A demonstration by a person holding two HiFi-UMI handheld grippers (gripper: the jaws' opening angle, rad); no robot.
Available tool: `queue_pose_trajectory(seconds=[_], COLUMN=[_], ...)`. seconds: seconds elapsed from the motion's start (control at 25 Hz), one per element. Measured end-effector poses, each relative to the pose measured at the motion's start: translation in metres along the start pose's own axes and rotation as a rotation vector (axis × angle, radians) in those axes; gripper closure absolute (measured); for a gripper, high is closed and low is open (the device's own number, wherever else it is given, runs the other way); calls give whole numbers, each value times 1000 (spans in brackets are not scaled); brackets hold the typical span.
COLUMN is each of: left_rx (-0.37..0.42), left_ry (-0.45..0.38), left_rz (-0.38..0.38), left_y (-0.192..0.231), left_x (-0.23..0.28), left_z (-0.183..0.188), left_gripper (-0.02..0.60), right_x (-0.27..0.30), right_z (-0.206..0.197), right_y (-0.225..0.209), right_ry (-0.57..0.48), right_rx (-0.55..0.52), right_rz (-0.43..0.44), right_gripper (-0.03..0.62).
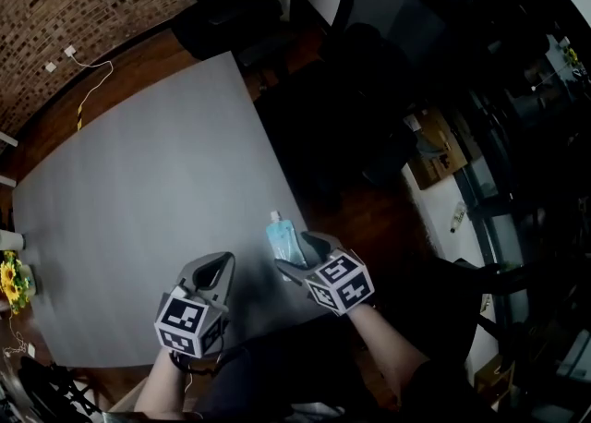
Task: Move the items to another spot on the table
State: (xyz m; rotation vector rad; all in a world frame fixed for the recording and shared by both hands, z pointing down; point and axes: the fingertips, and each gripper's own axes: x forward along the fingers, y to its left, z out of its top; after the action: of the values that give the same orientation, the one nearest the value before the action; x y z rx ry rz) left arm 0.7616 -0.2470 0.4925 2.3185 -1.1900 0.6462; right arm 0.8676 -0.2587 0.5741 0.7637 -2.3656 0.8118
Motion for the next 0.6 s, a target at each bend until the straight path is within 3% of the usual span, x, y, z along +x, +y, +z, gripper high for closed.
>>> queue_pose_trajectory(seconds=[0.24,0.4,0.6], left_rx=[-19,-38,-68], left_ry=[12,15,41], left_rz=[-19,-8,-12], left_y=[-3,5,14], left_x=[-1,-8,-16], left_z=[-5,-12,-26], left_gripper=[581,581,581], right_x=[18,25,28], right_z=[-30,-41,-47], right_y=[-10,-13,-10], right_ry=[137,163,239], right_rx=[8,23,-118], right_rz=[-65,-100,-162], right_gripper=[243,243,274])
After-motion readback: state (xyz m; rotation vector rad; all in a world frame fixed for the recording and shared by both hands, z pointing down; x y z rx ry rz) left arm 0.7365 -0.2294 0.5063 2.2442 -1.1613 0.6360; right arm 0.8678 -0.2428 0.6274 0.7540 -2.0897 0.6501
